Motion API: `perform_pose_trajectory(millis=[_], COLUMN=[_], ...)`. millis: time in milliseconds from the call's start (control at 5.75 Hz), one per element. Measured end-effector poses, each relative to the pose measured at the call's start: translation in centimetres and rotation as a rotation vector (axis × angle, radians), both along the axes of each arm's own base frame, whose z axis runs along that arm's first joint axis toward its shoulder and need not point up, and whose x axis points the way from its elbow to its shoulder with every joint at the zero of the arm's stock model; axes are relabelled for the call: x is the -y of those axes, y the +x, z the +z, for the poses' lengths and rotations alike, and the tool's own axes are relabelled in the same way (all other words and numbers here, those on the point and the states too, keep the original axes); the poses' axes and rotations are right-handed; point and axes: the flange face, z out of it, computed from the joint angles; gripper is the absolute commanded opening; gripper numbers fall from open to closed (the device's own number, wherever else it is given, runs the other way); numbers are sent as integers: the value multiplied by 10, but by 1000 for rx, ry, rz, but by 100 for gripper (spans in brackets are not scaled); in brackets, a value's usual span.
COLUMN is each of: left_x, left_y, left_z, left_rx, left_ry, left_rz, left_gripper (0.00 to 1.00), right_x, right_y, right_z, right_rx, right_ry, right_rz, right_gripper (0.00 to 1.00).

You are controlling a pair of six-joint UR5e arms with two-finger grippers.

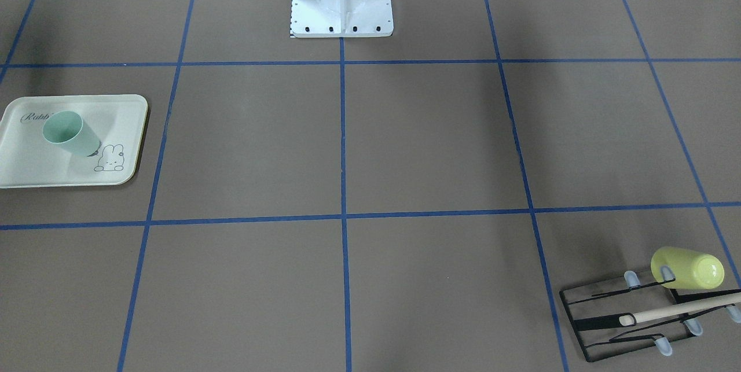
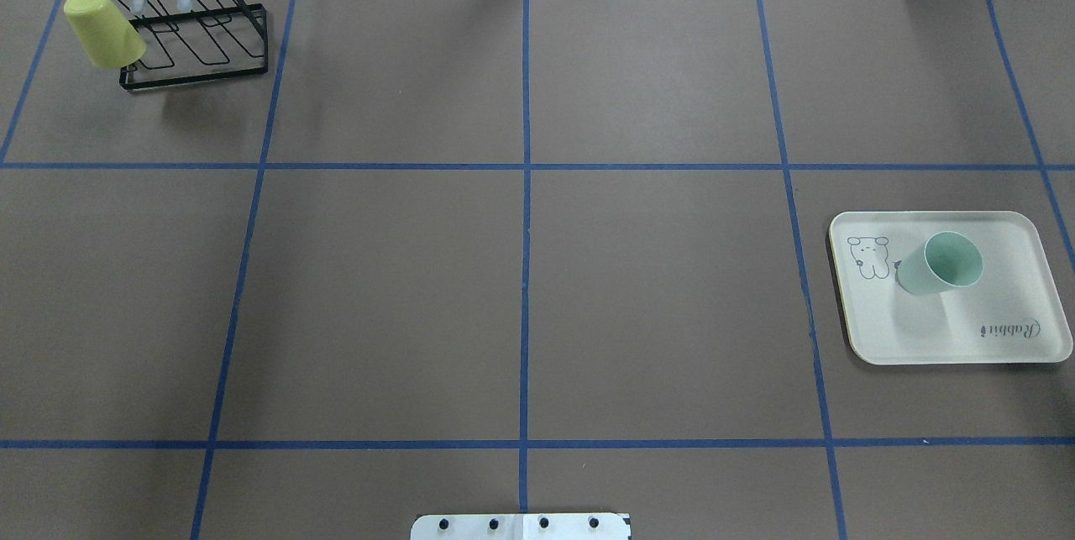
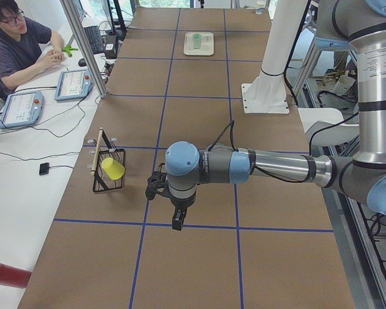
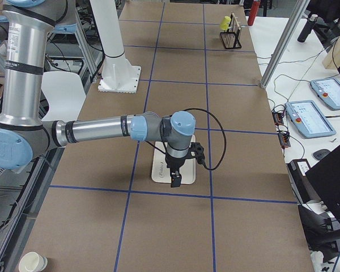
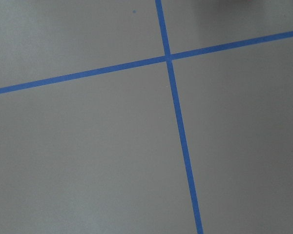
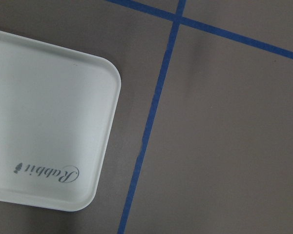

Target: Left arm grabs green cup and hands to right arm on tray

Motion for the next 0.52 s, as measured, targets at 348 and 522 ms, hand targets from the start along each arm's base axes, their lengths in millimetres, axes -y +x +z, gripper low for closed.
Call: perform_pose_trajectory(millis=[348,522], left_x=[0,-1], left_y=[0,0], left_z=[0,1], left_rx=[2,2], left_ry=[1,-4], left_rz=[0,-3], left_gripper=[100,100], right_x=[-16,-28], right_y=[23,39], right_z=[9,16], right_rx=[1,9], right_ry=[-7,-14], right_rz=[52,93], right_gripper=[100,100])
